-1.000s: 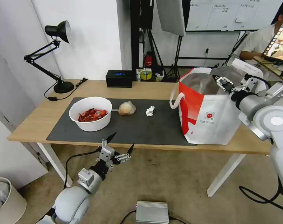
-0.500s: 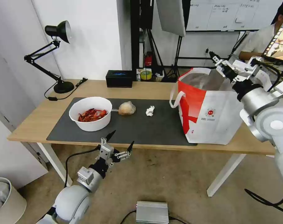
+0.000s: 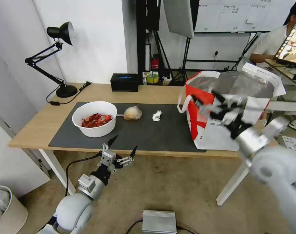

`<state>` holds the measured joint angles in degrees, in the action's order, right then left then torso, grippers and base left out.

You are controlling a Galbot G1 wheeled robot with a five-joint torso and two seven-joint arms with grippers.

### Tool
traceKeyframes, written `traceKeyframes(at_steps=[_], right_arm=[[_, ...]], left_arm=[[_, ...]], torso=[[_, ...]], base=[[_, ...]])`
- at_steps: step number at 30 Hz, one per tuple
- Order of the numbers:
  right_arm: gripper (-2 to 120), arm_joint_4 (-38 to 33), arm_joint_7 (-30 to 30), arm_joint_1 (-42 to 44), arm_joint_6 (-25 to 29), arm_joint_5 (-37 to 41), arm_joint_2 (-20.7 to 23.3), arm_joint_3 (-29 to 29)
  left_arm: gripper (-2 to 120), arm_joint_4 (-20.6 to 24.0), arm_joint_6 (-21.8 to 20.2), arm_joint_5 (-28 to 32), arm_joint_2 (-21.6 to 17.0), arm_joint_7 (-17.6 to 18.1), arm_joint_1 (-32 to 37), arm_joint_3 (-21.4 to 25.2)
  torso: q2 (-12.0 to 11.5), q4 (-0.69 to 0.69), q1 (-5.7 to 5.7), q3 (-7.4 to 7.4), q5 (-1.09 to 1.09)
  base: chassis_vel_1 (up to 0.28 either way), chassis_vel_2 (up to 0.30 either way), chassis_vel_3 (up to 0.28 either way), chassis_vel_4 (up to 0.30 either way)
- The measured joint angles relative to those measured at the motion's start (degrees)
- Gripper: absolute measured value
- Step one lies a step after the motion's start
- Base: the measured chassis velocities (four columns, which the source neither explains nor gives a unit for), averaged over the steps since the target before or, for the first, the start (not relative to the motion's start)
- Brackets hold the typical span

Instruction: Pick up the trash from the table and place it into the takeout bag.

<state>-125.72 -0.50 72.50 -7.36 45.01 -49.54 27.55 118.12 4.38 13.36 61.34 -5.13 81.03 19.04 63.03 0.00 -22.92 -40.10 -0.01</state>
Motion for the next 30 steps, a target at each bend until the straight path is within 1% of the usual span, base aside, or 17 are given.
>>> traceKeyframes(at_steps=[1, 2, 5, 13, 17, 25, 29, 30], right_arm=[[100, 0.0, 0.13, 1.82, 0.86, -2.08, -0.78, -0.41], [100, 0.0, 0.13, 1.82, 0.86, -2.08, -0.78, -0.41], [100, 0.26, 1.33, 5.19, 1.92, -6.27, -2.85, -1.73], [100, 0.97, 3.82, 9.87, 2.36, -10.06, -5.28, -3.57], [100, 1.08, 4.34, 11.46, 2.52, -10.56, -6.23, -4.28], [100, 1.39, 4.33, 12.83, 2.51, -10.94, -7.66, -3.93], [100, 1.84, 3.9, 13.63, 2.81, -11.25, -8.67, -3.92], [100, 2.36, 3.65, 14.24, 3.56, -11.66, -9.48, -3.96]], left_arm=[[100, -0.03, 0.01, 0.0, 0.0, -0.02, 0.16, 0.01], [100, -0.03, 0.01, 0.0, 0.0, -0.02, 0.16, 0.01], [100, -0.15, 0.01, -0.01, -0.01, -0.05, 0.8, 0.01], [100, -1.21, 0.01, -0.06, 0.05, -0.11, 1.48, -0.87], [100, -1.89, -0.02, -0.27, 0.27, -0.16, 2.24, -1.32], [100, -2.13, -0.1, -1.02, 0.42, -0.16, 2.9, -1.0], [100, -2.39, -0.24, -0.73, 0.43, 0.17, 3.05, -0.51], [100, -2.67, -0.28, -0.59, 0.43, 0.7, 3.22, -0.1]], torso=[[0.0, 0.0, 0.0, 0.0, 0.01], [0.0, 0.0, 0.0, 0.0, 0.01], [0.0, 0.0, 0.01, 0.0, 0.01], [0.0, -0.01, 0.0, 0.0, 0.01], [0.0, 0.0, 0.0, 0.0, 0.01], [0.0, 0.0, 0.0, 0.0, 0.01], [0.0, 0.0, 0.0, 0.0, 0.01], [0.0, 0.0, 0.0, -0.01, 0.01]], base=[[0.0, 0.0, 0.0, 0.0], [0.0, 0.0, 0.0, 0.0], [0.0, 0.0, 0.0, 0.0], [0.0, 0.0, 0.0, 0.0], [0.0, 0.0, 0.0, 0.0], [0.0, 0.0, 0.0, 0.0], [0.0, 0.0, 0.0, 0.0], [0.0, 0.0, 0.0, 0.0]])
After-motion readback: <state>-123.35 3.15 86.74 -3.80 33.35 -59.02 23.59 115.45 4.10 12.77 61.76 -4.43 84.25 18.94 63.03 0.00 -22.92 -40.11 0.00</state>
